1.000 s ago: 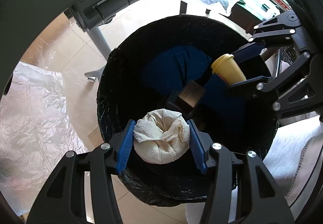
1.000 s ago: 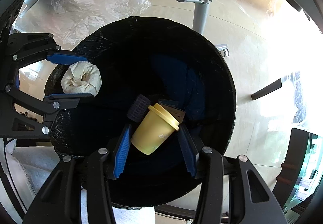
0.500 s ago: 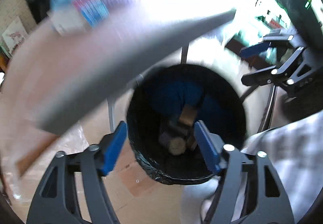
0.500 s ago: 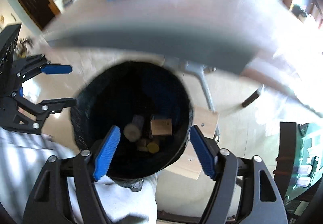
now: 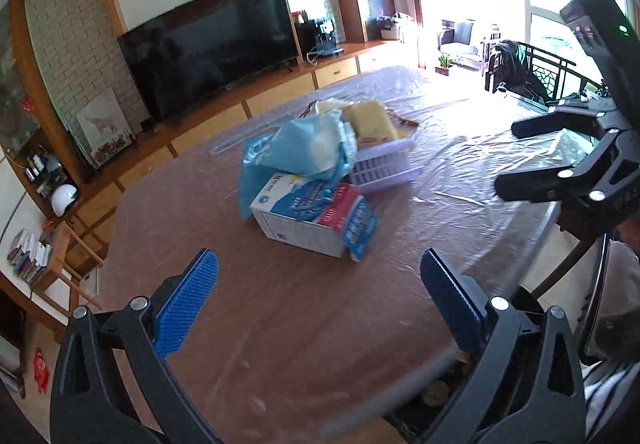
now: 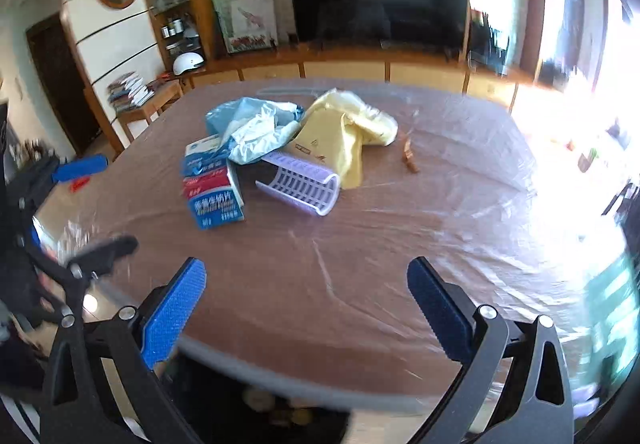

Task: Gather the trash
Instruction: 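Grasp the naproxen medicine box with left tool while right tool grasps the purple brush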

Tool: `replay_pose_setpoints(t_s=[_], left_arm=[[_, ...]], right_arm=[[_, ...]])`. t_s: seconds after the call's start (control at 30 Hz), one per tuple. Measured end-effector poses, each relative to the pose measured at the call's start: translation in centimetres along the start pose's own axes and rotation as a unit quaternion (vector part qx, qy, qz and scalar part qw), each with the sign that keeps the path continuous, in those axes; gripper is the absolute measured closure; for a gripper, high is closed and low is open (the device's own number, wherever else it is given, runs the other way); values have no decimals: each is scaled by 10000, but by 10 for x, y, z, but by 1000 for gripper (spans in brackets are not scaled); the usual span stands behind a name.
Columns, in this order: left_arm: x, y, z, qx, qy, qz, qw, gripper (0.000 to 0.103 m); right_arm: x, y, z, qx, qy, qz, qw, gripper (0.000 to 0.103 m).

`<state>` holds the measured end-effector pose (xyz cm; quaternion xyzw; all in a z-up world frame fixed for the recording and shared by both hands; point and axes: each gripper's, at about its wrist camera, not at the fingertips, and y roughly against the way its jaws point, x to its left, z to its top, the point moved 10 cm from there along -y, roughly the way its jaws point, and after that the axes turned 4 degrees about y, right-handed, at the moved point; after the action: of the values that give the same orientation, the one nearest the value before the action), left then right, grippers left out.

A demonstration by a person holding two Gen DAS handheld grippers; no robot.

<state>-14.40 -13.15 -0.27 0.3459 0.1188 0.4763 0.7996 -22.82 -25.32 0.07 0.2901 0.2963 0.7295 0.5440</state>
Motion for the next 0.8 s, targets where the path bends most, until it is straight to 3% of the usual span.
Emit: replay_pose_setpoints(t_s=[0.07,0.4,0.53,0.73,0.8], left_arm=[[4,-12,0,101,13,-144,9998,2],[20,-53,-5,435,-550,-364,9969,2],[22,-61,-3,431,-449,-594,9963,2],[18,-67,1,340,-569,-663,9956,2],[16,-70,3,323,-617,-686,9952,2]], right_arm=[[3,-22,5,139,-415,184,9989,4],[-8,-96,17,722,-948,-67,9929,6],[-2,-103,24,634,-820,-101,9946,8],[11,-115,37,536,-407,-518,9964,9],[14,-121,39,589,-313,-515,9964,23]])
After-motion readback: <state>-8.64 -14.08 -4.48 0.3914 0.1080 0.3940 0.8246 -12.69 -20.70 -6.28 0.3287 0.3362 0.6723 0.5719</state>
